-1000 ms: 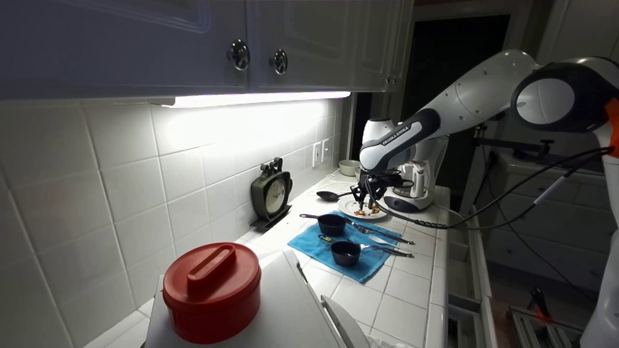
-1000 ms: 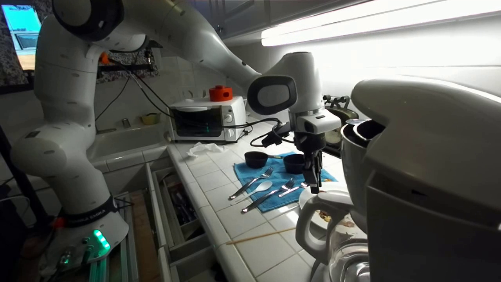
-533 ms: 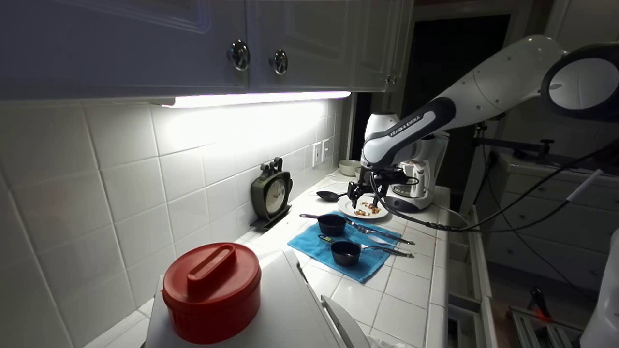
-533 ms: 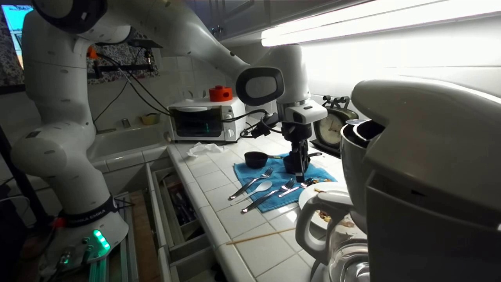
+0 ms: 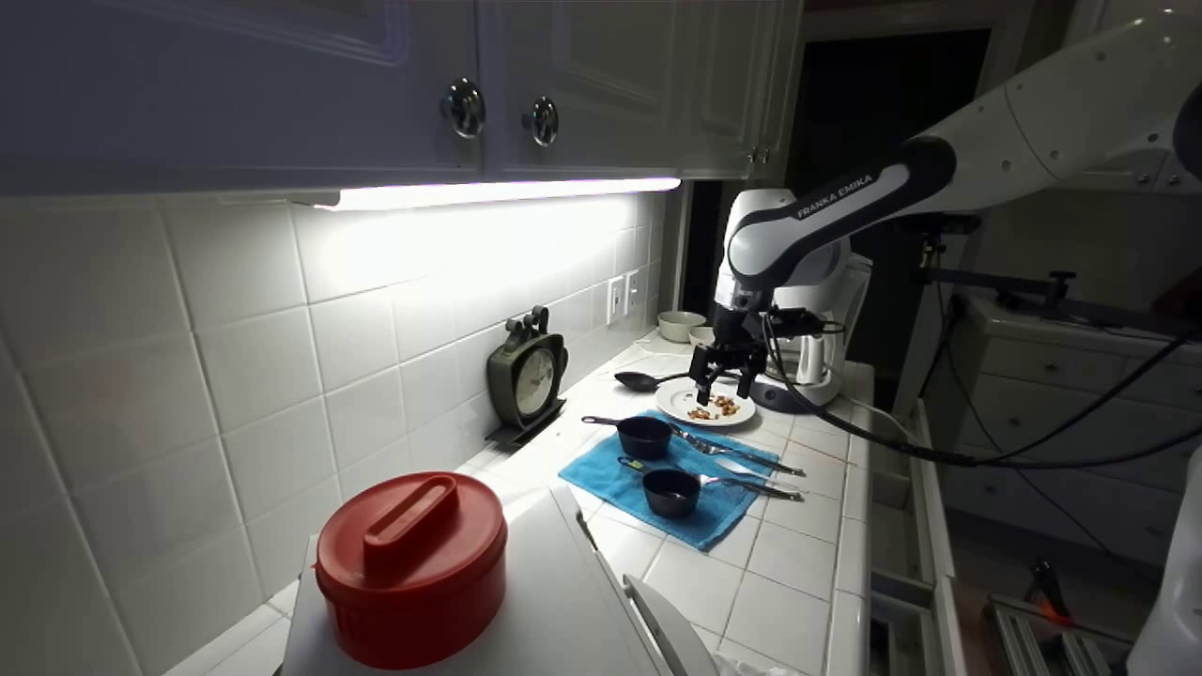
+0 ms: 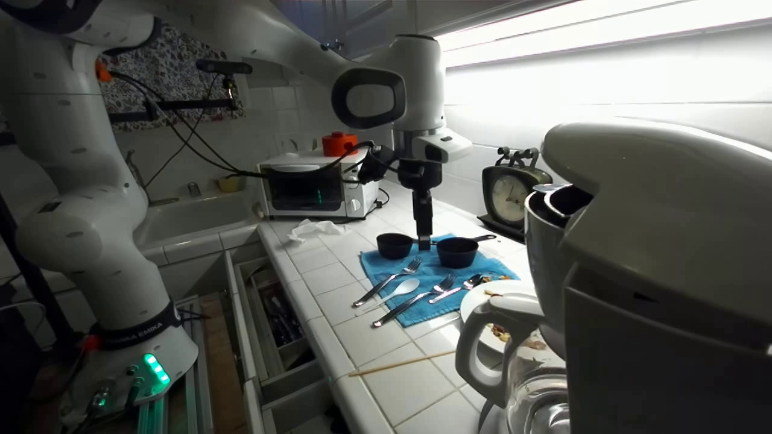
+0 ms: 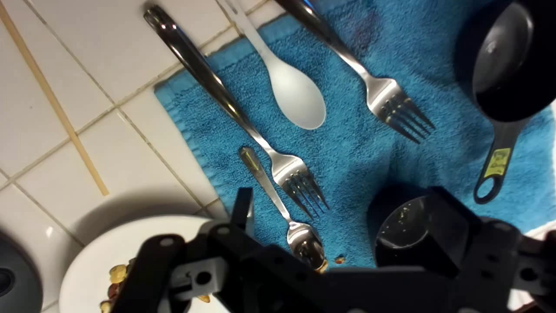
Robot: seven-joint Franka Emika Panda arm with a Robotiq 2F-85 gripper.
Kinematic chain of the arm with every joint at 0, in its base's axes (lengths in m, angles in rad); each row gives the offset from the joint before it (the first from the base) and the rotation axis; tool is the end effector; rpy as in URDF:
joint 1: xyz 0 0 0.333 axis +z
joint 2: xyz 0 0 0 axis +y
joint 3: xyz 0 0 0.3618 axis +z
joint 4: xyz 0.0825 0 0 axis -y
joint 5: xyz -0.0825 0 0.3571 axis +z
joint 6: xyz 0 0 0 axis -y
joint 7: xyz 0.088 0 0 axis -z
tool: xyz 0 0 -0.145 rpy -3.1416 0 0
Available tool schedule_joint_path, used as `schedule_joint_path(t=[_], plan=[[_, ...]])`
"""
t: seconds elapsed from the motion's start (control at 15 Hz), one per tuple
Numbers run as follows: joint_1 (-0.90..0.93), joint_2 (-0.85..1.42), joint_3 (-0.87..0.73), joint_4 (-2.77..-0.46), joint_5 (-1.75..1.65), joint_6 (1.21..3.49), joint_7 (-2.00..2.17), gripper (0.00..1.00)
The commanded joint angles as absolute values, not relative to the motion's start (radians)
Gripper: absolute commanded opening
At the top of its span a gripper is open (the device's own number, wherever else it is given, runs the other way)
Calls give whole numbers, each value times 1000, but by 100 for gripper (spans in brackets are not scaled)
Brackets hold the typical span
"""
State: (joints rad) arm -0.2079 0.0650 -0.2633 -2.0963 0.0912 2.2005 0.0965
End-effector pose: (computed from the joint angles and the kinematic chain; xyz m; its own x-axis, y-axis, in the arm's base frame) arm 0.4864 -0.2392 0.4183 0.8133 -0.5808 0.0344 -0.5782 -0.8135 -0.0625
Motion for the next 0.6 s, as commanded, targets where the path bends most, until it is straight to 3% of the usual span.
schedule_joint_path(t=[0.0,0.53], plan=[[-213,-52,-243,-2174,52,2157,-50,100],[-208,-73,-230,-2178,30,2160,-102,100]])
